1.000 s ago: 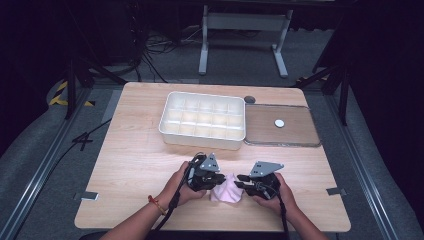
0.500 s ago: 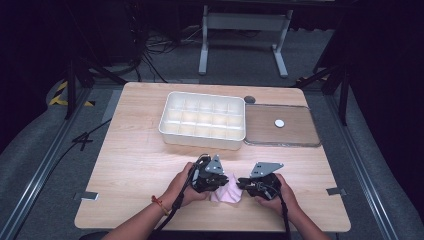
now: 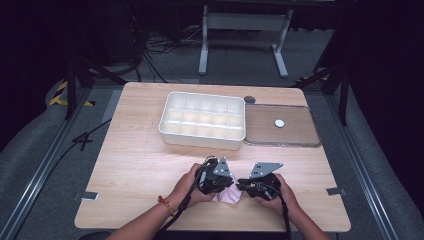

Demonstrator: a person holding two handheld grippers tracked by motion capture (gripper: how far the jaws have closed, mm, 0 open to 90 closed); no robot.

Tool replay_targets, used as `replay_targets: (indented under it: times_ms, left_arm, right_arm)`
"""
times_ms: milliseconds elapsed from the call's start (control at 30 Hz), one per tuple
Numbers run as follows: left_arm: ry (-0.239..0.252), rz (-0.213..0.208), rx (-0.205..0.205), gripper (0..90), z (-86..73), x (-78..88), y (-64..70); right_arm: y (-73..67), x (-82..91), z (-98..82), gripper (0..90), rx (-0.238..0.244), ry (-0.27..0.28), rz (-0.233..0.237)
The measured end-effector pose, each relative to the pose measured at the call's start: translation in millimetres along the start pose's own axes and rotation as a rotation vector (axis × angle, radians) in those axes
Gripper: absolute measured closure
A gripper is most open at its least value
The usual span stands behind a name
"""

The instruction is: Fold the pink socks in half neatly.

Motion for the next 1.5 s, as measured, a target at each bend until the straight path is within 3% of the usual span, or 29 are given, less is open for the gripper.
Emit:
replay_targets:
  times_ms: [167,200,267,367,600,867,1067,1400,1500]
  left_arm:
    - [0.026,-0.008,0.019,82.9,1.7,1.5,0.1]
    - [0.03,0.008,0.02,80.9,2.6,3.6,-0.4]
    - [0.04,0.016,-0.007,79.2,5.4,9.7,0.5]
    - [0.081,0.025,-0.004,78.8,10.7,20.6,1.1]
    - [0.111,0.047,-0.008,78.1,10.5,39.3,-1.7]
    - [0.043,-0.001,0.001,79.0,-20.9,42.8,1.9]
    - [-0.017,-0.039,-0.039,80.9,-44.1,37.8,10.1]
    - [-0.034,-0.046,-0.026,81.1,-55.3,24.2,10.3]
    - [-0.024,-0.042,-0.03,80.8,-55.3,22.2,11.1]
  right_arm:
    - [0.5,0.2,-0.2,77.4,-0.004,-0.001,-0.002]
    - [0.6,0.1,-0.1,77.4,-0.002,0.0,-0.002]
    - [0.3,0.0,0.1,77.4,0.002,0.0,-0.002]
    - [0.2,0.1,0.0,77.5,0.003,-0.001,0.0]
    - [-0.6,0.3,-0.2,77.6,0.003,-0.006,-0.001]
    - [-0.7,0.3,-0.1,77.7,0.006,-0.007,-0.002]
    - [-0.7,0.2,-0.1,77.7,0.007,-0.01,-0.002]
    - [-0.4,1.8,0.9,77.8,0.021,-0.009,-0.009]
    - [2.3,7.2,6.0,79.3,0.021,0.018,-0.028]
Point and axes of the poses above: each handheld gripper's, and its own axes: x roughly backward along the jaws, z roughly out of its top, y roughly to its right, the point moved 8 cm from there along -x, roughly forward along the jaws, and after that the axes turned 3 degrees about y, right-handed, at the moved point
